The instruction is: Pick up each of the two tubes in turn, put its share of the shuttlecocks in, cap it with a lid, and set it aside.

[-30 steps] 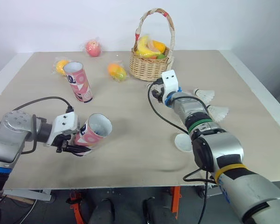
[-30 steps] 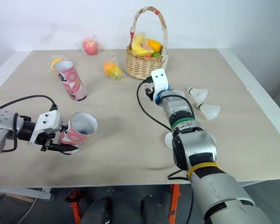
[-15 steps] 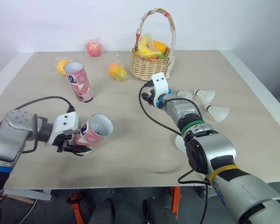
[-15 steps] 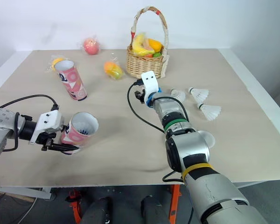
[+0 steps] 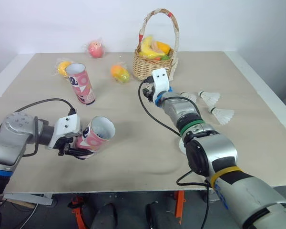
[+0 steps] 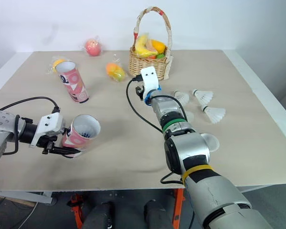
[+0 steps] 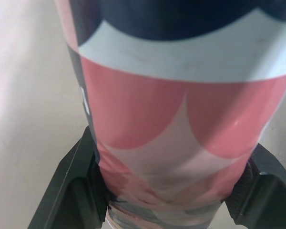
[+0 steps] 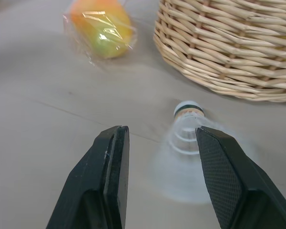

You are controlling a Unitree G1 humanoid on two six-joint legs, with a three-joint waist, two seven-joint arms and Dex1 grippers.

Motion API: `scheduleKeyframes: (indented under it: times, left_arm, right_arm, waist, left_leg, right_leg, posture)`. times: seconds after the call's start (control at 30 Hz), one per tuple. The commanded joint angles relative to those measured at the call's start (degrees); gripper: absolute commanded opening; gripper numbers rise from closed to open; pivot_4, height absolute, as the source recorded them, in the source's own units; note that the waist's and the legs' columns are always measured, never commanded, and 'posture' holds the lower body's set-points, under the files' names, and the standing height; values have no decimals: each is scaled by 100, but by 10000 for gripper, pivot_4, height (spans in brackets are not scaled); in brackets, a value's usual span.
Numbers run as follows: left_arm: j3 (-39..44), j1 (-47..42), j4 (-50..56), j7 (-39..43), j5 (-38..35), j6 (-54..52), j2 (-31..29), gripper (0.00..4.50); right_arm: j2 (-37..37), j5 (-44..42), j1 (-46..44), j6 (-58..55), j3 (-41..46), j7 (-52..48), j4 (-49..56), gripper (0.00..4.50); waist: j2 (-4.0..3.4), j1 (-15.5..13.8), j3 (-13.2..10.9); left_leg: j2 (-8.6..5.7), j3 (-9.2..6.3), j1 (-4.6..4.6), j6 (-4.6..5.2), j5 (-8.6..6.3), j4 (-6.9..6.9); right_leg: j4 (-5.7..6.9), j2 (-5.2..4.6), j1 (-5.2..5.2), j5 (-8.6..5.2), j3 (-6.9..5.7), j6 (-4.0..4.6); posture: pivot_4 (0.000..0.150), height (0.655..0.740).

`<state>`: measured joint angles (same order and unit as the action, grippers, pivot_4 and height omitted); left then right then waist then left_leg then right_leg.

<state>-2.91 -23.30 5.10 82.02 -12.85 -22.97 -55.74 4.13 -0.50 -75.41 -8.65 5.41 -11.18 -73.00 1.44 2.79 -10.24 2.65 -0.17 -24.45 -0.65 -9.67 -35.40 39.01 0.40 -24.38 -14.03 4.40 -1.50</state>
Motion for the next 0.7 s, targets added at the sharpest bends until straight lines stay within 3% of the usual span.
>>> scheduleKeyframes:
  times: [0.03,0.7]
  left_arm:
    - [-231,115,91,82,-106,-58,34,26835]
    - [-256,44,20,60,-95,-21,86,26835]
  right_arm:
    - [16,-64,-246,76,121,104,20,24664]
    - [61,-111,-60,32,344,367,-161,24664]
  waist:
    - [0,0,0]
    - [0,-2,0]
  left_leg:
    - [0,0,0,0,0,0]
    - [-1,0,0,0,0,0]
  right_leg:
    - [0,-1,0,0,0,0]
    - [0,-1,0,0,0,-1]
  posture:
    - [1500,7400]
    - [1500,7400]
